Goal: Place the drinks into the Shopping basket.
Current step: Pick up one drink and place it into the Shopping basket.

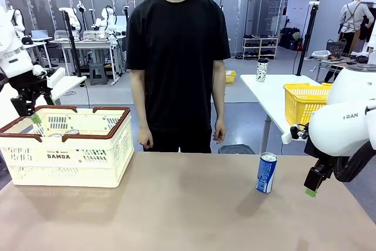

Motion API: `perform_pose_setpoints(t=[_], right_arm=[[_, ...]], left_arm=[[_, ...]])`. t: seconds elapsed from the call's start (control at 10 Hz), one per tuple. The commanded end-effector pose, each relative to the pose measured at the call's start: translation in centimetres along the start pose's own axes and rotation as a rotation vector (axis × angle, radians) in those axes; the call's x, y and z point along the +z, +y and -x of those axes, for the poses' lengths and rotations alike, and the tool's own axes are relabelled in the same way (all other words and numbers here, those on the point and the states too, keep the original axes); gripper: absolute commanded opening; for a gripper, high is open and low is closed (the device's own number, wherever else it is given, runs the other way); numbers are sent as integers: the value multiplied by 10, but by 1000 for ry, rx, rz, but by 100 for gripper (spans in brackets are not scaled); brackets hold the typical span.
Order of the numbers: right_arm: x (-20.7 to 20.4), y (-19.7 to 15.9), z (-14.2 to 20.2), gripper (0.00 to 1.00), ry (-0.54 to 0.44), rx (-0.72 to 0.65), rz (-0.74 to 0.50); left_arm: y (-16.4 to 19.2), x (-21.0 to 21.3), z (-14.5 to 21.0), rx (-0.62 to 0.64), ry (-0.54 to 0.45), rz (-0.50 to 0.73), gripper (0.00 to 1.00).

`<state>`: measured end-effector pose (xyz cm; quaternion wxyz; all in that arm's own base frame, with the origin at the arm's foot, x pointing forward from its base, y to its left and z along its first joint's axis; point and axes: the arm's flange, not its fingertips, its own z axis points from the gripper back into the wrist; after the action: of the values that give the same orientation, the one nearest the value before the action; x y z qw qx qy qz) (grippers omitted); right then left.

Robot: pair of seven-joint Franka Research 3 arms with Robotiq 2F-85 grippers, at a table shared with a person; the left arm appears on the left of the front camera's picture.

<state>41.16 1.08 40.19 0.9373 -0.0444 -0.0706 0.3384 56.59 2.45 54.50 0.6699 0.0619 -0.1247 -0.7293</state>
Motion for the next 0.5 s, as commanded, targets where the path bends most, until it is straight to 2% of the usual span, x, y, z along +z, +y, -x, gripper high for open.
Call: perform_pose_setpoints(t=[0.0,0.3,0.4], right_arm=[[0,1,0,100,-1,-7,-3],[0,1,0,100,-1,-7,-3],[0,0,0,100,0,0,0]], left_arm=[[-29,-5,-4,-48,13,16,100],[-32,-7,-1,-104,-32,49,100],[-32,-6,-8,-45,-11,36,100]])
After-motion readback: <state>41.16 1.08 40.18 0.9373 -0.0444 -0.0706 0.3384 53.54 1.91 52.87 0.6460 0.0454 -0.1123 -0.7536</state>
